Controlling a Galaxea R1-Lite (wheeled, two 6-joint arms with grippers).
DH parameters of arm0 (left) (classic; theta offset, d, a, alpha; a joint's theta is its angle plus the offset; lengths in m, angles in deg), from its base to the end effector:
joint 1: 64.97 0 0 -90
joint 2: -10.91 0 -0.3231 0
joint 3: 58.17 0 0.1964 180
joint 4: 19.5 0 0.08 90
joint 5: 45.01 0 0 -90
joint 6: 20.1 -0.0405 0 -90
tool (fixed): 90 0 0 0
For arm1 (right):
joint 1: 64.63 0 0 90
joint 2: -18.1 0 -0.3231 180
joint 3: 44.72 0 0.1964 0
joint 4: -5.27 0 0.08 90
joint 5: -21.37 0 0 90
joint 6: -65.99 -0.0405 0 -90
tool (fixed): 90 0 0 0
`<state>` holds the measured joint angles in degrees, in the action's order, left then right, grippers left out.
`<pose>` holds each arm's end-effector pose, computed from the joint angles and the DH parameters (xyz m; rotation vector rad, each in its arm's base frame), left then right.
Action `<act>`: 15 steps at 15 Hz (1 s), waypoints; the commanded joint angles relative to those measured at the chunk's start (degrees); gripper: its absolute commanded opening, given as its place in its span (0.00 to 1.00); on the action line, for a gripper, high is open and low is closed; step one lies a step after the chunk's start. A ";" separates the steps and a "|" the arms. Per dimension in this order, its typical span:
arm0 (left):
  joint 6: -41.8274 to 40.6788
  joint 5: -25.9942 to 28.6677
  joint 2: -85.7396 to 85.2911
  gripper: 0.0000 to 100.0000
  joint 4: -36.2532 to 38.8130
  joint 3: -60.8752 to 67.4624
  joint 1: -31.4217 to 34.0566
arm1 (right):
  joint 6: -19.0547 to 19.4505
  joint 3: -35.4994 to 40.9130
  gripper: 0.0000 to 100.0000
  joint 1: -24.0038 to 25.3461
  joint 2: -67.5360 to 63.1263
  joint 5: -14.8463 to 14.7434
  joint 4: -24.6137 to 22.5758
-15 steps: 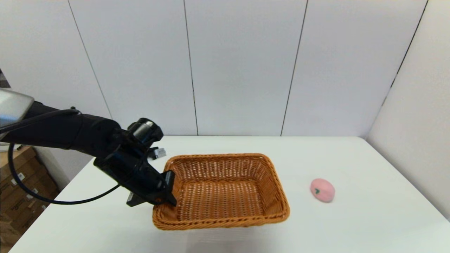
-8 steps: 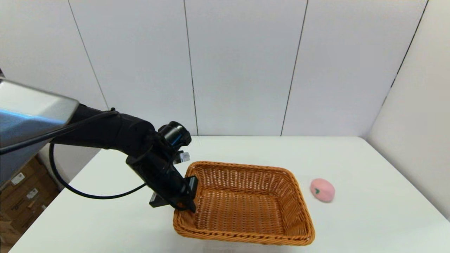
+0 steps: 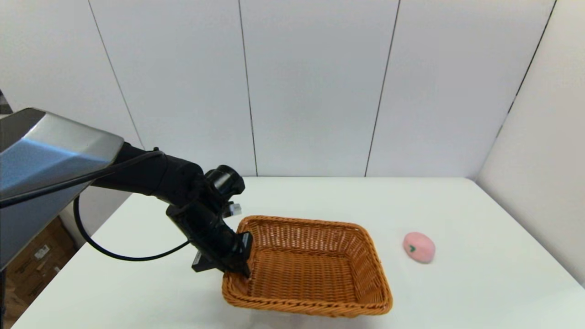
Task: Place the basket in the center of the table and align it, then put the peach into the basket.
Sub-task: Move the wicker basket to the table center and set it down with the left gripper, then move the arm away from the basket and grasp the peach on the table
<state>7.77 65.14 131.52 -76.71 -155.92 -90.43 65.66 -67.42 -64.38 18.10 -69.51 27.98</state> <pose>0.3243 -0.1699 0.0855 -0.3152 1.5531 -0.2978 -0.0214 -0.0007 0.0758 0.0058 0.0001 -0.0110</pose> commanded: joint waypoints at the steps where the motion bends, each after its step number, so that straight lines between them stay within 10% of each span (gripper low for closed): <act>1: 0.35 0.06 0.59 1.00 -0.20 0.01 0.33 | -0.02 -0.08 1.00 0.02 0.00 0.00 0.07; 8: -2.56 -4.59 -7.76 1.00 -2.13 -5.62 5.69 | -0.02 -0.43 1.00 0.02 0.09 0.09 1.47; 15: -20.05 -3.89 -22.79 1.00 -13.91 -6.41 28.45 | -0.02 -0.43 1.00 0.02 0.09 0.09 1.47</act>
<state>-5.55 60.58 117.62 -86.00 -163.76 -70.31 65.66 -67.91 -64.38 18.12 -69.42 29.43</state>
